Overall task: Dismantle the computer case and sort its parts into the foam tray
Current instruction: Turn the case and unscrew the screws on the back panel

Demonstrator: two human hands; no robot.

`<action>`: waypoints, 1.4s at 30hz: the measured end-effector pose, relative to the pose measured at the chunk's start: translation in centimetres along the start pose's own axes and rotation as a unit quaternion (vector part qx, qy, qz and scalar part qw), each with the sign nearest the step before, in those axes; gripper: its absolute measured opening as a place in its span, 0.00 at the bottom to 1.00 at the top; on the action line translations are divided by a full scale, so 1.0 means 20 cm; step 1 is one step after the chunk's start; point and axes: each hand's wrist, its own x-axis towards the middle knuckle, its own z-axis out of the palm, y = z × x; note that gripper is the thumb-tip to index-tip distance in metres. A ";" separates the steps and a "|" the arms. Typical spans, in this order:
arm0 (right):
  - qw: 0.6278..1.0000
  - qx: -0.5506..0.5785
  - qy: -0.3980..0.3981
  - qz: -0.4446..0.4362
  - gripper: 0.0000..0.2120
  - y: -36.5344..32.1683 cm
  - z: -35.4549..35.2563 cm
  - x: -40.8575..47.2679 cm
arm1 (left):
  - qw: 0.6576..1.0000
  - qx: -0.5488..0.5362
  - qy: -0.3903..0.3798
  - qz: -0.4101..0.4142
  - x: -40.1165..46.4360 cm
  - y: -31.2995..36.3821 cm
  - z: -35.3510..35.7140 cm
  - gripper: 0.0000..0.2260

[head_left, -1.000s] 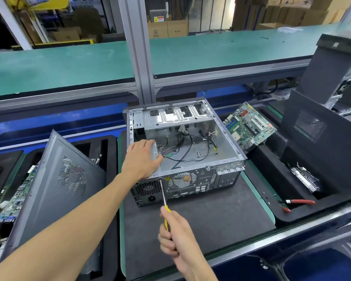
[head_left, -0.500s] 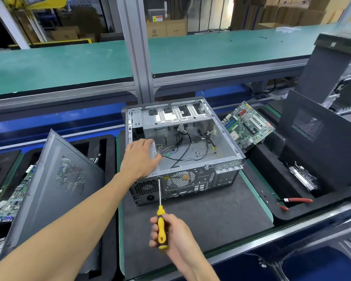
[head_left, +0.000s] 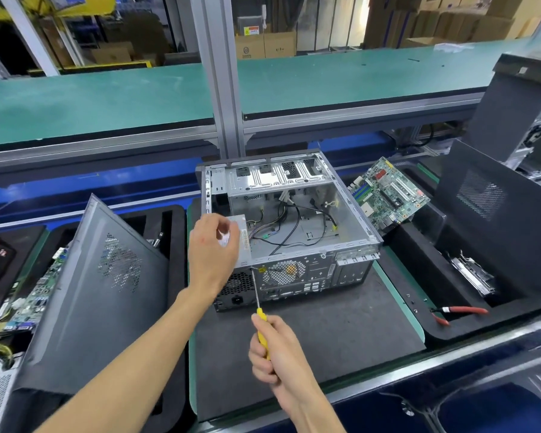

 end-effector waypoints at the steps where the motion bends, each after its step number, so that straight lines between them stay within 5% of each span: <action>1: 1.000 0.000 0.008 0.007 0.11 0.00 0.00 0.01 | 0.997 -0.051 0.015 -0.048 -0.09 0.03 -0.02 0.11; 4: 0.999 0.012 0.029 0.026 0.17 0.00 0.01 0.04 | 0.961 -0.144 -0.033 -0.234 -0.35 0.07 -0.05 0.15; 7: 0.999 -0.024 0.027 -0.018 0.08 0.01 0.02 0.03 | 0.819 -0.293 -0.133 -0.475 -0.44 0.08 -0.03 0.12; 10: 0.996 -0.049 0.051 -0.045 0.10 -0.01 0.01 0.03 | 0.696 -0.464 -0.131 -0.531 -0.41 0.06 0.00 0.12; 12: 0.995 -0.057 0.068 -0.050 0.12 -0.02 0.00 0.04 | 0.649 -0.526 -0.117 -0.538 -0.38 0.05 0.00 0.14; 22: 0.983 -0.129 0.100 -0.087 0.10 -0.06 -0.09 0.02 | 0.543 -0.586 -0.086 -0.594 -0.31 0.10 0.03 0.08; 34: 0.987 -0.082 0.107 -0.089 0.07 -0.03 -0.15 -0.01 | 0.533 -0.604 -0.003 -0.592 -0.32 0.16 0.10 0.03; 42: 0.989 -0.048 0.111 -0.085 0.06 -0.04 -0.17 0.00 | 0.483 -0.649 0.007 -0.588 -0.35 0.16 0.10 0.03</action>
